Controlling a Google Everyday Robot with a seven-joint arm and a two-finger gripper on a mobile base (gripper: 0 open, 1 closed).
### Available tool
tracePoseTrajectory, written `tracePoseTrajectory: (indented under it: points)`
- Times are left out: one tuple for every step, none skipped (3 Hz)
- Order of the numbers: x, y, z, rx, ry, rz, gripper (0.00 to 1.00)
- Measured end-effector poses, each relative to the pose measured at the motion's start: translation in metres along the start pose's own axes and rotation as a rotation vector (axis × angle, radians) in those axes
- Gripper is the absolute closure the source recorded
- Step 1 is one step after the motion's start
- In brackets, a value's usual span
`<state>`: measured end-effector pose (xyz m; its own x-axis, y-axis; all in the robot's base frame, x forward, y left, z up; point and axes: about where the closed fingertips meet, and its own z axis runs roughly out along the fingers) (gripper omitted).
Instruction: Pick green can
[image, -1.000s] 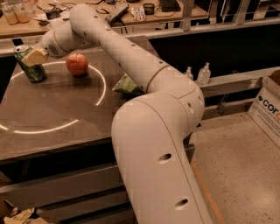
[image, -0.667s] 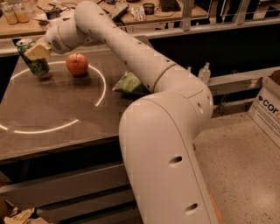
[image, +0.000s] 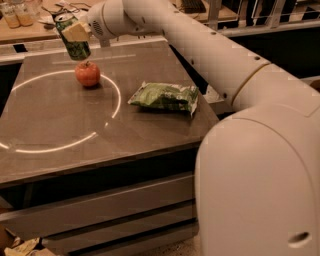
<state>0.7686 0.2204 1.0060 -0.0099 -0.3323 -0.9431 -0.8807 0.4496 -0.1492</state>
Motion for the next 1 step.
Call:
tracePoseTrajectory:
  points:
    - [0.0019, 0.0038, -0.0027, 0.0, 0.008, 0.001, 1.0]
